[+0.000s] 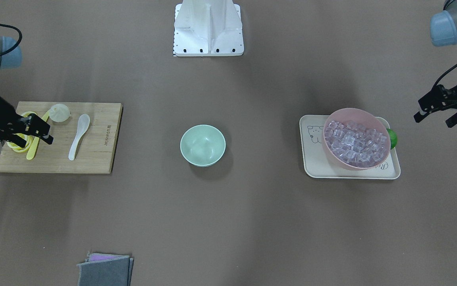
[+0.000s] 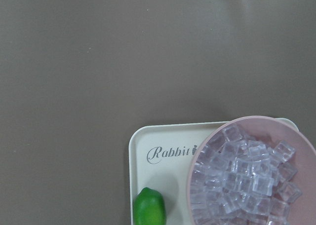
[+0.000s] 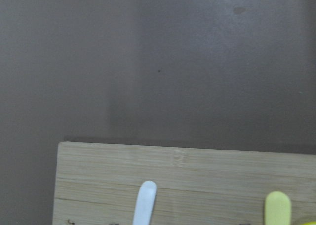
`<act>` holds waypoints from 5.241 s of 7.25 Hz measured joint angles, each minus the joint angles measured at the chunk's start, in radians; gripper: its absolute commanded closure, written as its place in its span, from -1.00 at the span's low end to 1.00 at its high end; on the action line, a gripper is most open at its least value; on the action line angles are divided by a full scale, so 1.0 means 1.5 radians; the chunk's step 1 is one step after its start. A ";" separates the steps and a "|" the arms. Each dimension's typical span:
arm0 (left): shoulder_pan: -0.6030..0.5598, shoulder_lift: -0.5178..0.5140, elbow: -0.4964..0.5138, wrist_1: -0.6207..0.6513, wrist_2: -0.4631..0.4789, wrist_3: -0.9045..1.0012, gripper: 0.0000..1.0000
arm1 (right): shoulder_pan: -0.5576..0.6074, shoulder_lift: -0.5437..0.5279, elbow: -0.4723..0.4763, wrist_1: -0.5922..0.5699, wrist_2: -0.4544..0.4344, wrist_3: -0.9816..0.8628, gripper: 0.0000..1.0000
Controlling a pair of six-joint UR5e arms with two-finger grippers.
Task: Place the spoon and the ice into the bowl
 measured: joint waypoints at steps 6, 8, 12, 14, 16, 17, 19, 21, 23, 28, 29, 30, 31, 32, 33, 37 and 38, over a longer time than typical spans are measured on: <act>0.010 -0.022 0.013 0.002 0.016 -0.012 -0.94 | -0.107 0.027 -0.023 -0.004 -0.096 0.086 -0.13; 0.010 -0.021 0.012 0.001 0.015 -0.014 -0.94 | -0.107 0.018 -0.025 -0.006 -0.096 0.085 0.59; 0.009 -0.020 0.012 0.001 0.015 -0.014 -0.94 | -0.108 0.015 -0.025 -0.008 -0.092 0.093 1.00; 0.009 -0.021 0.014 0.001 0.017 -0.017 -0.94 | -0.106 0.022 -0.021 -0.007 -0.079 0.093 1.00; 0.019 -0.025 0.010 0.000 0.044 -0.038 -0.94 | -0.100 0.051 -0.016 -0.017 -0.073 0.106 1.00; 0.033 -0.028 0.007 0.000 0.061 -0.046 -0.94 | -0.099 0.078 -0.015 -0.031 -0.072 0.131 1.00; 0.060 -0.039 0.003 0.000 0.073 -0.125 -0.94 | -0.105 0.139 -0.016 -0.053 -0.075 0.205 1.00; 0.089 -0.062 0.001 0.000 0.073 -0.265 -0.94 | -0.114 0.201 -0.022 -0.078 -0.082 0.279 1.00; 0.128 -0.085 -0.005 0.001 0.078 -0.397 -0.94 | -0.130 0.276 -0.044 -0.108 -0.115 0.397 1.00; 0.157 -0.062 -0.033 0.001 0.091 -0.577 -0.86 | -0.181 0.416 -0.159 -0.115 -0.240 0.555 1.00; 0.172 -0.053 -0.033 0.000 0.118 -0.602 -0.85 | -0.193 0.421 -0.165 -0.114 -0.266 0.563 1.00; 0.185 -0.048 -0.030 0.000 0.141 -0.626 -0.79 | -0.202 0.424 -0.169 -0.113 -0.285 0.567 1.00; 0.191 -0.045 -0.029 0.000 0.151 -0.648 -0.78 | -0.209 0.425 -0.171 -0.111 -0.300 0.569 0.95; 0.196 -0.040 -0.028 -0.001 0.155 -0.663 -0.76 | -0.213 0.427 -0.173 -0.111 -0.316 0.570 -0.98; 0.201 -0.033 -0.029 -0.002 0.156 -0.670 -0.74 | -0.215 0.428 -0.174 -0.111 -0.323 0.569 -1.00; 0.237 -0.033 -0.021 -0.004 0.164 -0.670 -0.56 | -0.163 0.393 -0.139 -0.116 -0.234 0.509 -1.00; 0.242 -0.036 -0.015 -0.005 0.166 -0.669 -0.54 | -0.145 0.354 -0.101 -0.116 -0.205 0.483 -1.00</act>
